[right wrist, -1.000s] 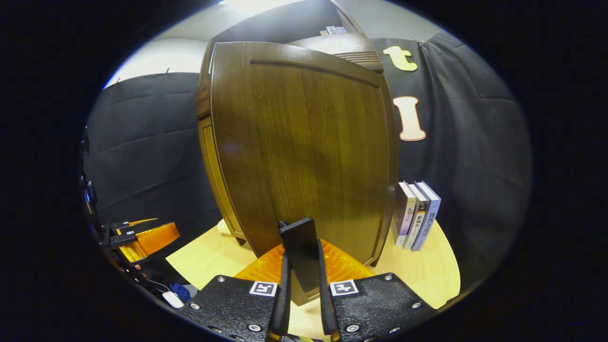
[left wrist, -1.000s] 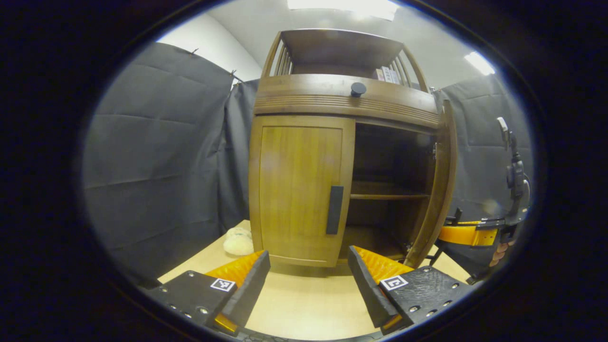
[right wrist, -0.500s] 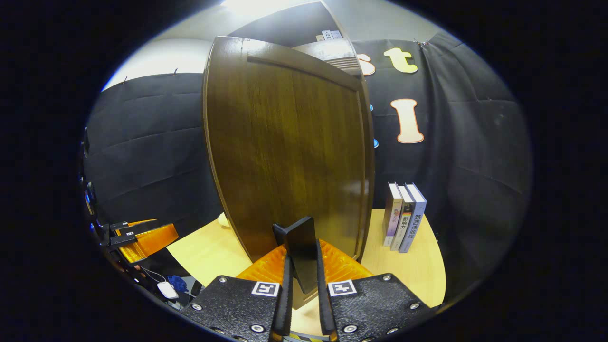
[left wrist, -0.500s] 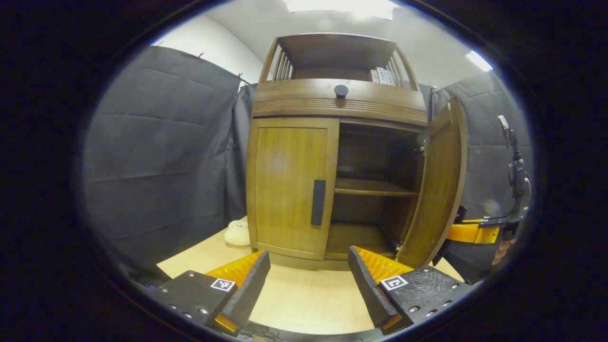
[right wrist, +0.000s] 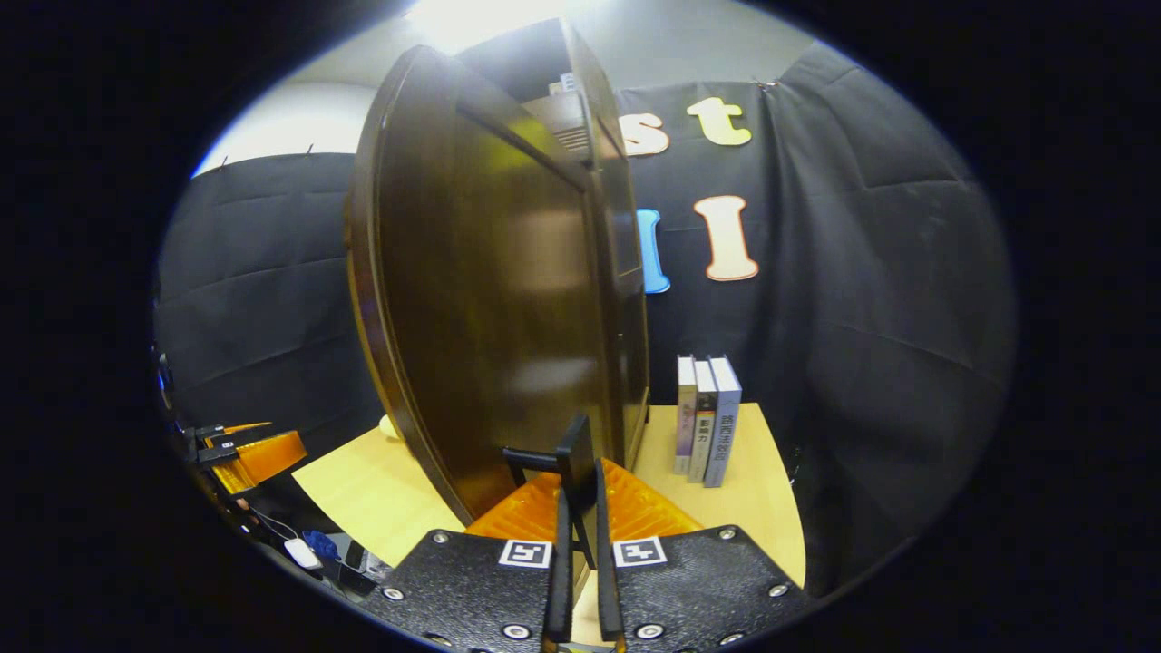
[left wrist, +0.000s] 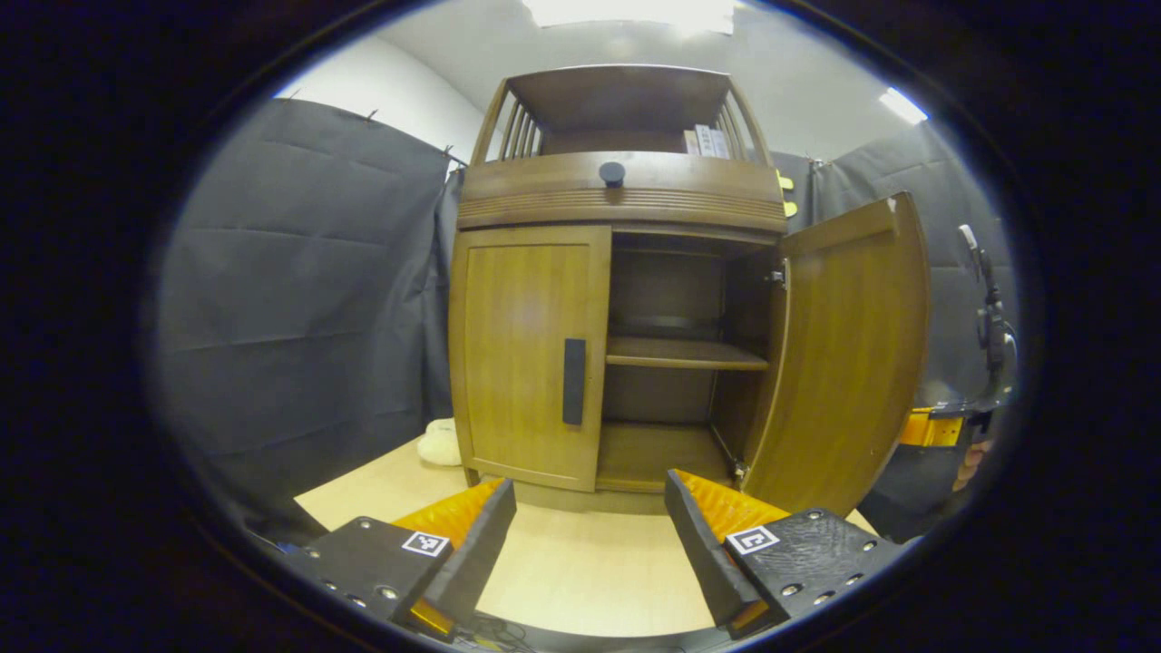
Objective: Open the right door of the double-door shoe cabinet with the right hand, and open the left door with the left hand.
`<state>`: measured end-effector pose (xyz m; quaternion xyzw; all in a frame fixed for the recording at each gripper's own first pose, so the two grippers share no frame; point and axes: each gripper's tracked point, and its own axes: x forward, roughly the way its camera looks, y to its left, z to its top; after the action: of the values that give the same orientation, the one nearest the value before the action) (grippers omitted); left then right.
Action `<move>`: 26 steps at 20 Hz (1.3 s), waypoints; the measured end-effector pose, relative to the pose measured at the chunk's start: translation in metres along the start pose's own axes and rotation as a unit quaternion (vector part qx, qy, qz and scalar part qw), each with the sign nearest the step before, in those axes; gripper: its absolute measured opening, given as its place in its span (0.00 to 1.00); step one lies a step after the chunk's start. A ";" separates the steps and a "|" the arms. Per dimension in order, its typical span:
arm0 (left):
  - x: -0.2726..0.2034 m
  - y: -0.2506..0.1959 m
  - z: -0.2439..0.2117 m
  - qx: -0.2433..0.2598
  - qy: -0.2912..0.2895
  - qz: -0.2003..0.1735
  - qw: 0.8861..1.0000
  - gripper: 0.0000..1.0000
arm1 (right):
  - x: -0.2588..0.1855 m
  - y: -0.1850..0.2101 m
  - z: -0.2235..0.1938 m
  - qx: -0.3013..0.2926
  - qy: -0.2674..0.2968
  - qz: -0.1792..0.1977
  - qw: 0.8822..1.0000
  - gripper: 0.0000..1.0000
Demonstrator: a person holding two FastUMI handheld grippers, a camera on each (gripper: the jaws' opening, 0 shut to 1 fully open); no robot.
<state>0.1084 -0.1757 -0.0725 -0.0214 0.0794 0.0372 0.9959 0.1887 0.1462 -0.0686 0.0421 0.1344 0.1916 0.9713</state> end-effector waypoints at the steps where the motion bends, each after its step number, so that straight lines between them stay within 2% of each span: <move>1: 0.001 -0.004 0.000 0.001 0.000 -0.002 1.000 1.00 | 0.000 -0.001 0.000 0.007 0.000 0.001 1.000 0.10; 3: 0.000 -0.014 0.001 0.004 0.000 -0.005 1.000 1.00 | -0.001 0.013 -0.001 0.014 0.001 0.028 1.000 0.07; 6: -0.002 -0.021 0.002 0.005 0.000 -0.006 1.000 1.00 | 0.000 0.000 0.002 -0.017 -0.003 0.021 1.000 0.07; 10: 0.000 -0.020 0.000 0.003 0.006 0.000 1.000 1.00 | -0.001 0.004 0.000 0.001 0.001 0.019 1.000 0.07; 19: 0.009 -0.006 -0.018 0.001 0.029 0.011 1.000 1.00 | -0.003 0.001 -0.001 -0.006 0.004 0.002 1.000 0.07; 20: 0.010 -0.005 -0.018 0.000 0.030 0.009 0.999 1.00 | -0.007 0.001 -0.003 -0.002 0.006 0.003 1.000 0.10; 21: 0.012 -0.003 -0.018 0.000 0.030 0.008 1.000 0.94 | -0.012 0.000 -0.006 -0.001 0.010 -0.001 1.000 0.12; 22: 0.014 -0.002 -0.017 0.001 0.028 0.006 1.000 0.94 | -0.014 -0.006 -0.009 -0.006 0.011 -0.015 1.000 0.23; 23: 0.018 0.001 -0.015 0.002 0.026 0.004 1.000 0.94 | -0.018 -0.010 -0.010 -0.010 0.011 -0.025 1.000 0.23; 26: 0.049 0.015 -0.002 0.005 0.023 -0.006 1.000 0.94 | -0.028 -0.030 -0.013 -0.016 0.022 -0.072 0.997 0.63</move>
<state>0.1553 -0.1574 -0.0824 -0.0176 0.1025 0.0307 0.9941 0.1712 0.1088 -0.0783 0.0122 0.1551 0.1240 0.9800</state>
